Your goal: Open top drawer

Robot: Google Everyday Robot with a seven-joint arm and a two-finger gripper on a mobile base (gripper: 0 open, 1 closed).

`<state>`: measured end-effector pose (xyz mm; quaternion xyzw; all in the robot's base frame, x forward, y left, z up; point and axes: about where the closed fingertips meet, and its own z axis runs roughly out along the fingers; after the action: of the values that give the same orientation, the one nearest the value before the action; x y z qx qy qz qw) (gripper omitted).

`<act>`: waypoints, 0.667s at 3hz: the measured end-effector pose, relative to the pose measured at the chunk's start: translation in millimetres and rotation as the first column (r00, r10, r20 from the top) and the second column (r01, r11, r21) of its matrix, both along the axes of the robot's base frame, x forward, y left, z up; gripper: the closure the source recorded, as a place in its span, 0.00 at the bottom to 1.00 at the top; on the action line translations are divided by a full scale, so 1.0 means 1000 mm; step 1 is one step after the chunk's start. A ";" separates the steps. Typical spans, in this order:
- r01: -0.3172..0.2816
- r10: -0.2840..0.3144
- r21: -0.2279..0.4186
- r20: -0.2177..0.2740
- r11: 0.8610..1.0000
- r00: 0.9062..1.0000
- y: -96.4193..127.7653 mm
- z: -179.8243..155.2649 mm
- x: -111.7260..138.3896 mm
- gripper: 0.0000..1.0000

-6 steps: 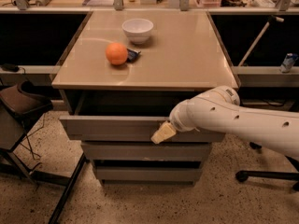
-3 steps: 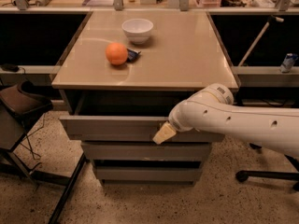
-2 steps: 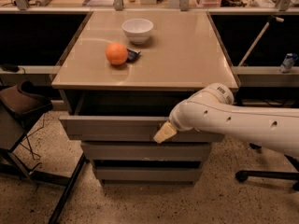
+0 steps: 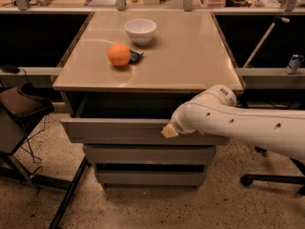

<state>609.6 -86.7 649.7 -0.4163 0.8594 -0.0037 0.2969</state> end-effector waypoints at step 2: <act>0.000 0.000 0.000 0.000 1.000 1.000 0.000 0.000 0.000 0.89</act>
Offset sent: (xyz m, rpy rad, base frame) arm 0.0000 0.0000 0.0000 0.0000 0.0000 0.0000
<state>609.6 -86.7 649.6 -0.4164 0.8593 -0.0037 0.2969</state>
